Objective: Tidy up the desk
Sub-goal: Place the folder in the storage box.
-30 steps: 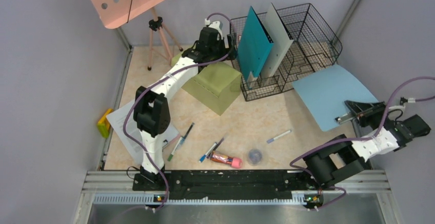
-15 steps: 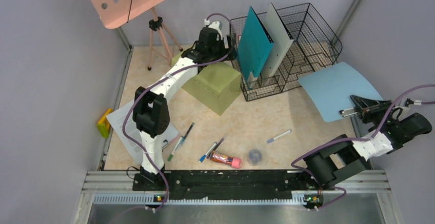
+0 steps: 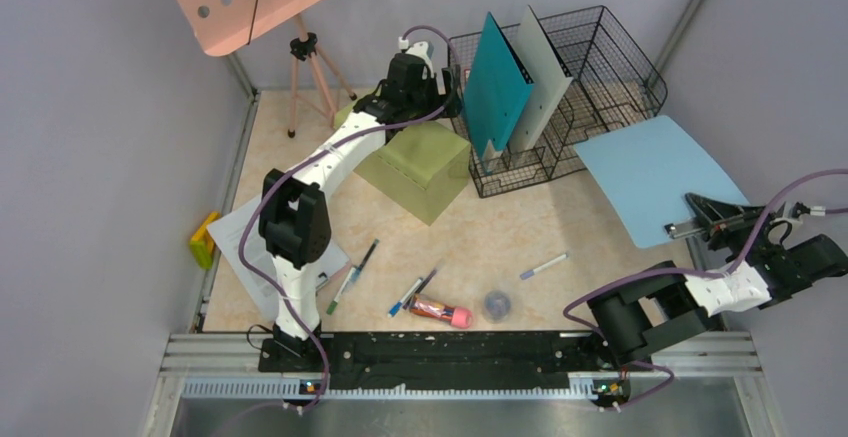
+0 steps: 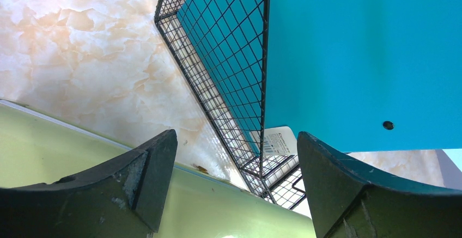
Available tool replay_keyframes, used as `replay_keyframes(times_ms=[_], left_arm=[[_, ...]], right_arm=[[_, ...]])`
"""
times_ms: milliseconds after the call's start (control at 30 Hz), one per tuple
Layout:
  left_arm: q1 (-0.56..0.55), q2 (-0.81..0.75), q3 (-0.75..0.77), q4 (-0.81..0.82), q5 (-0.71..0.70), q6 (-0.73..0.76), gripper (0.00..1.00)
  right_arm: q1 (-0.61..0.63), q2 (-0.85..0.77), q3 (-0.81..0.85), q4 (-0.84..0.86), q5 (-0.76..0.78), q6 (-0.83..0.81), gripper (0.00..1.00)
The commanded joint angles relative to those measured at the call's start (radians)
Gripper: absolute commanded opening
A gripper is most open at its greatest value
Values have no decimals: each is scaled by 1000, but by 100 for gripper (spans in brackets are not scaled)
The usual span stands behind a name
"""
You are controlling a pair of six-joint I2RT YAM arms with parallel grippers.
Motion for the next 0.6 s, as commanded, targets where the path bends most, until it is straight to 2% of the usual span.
replay_keyframes(times_ms=[0, 200, 367, 567], left_arm=[[-2, -47, -14, -28, -15, 6, 86], [-1, -45, -14, -28, -10, 4, 86], [-2, -45, -15, -28, -11, 4, 86], [-2, -44, -12, -27, -8, 2, 86]], right_arm=[[-9, -24, 35, -58, -68, -21, 0], [-11, -40, 43, -112, -99, -48, 0], [-20, -40, 87, -241, -116, -139, 0], [-37, -33, 103, -261, -110, -165, 0]])
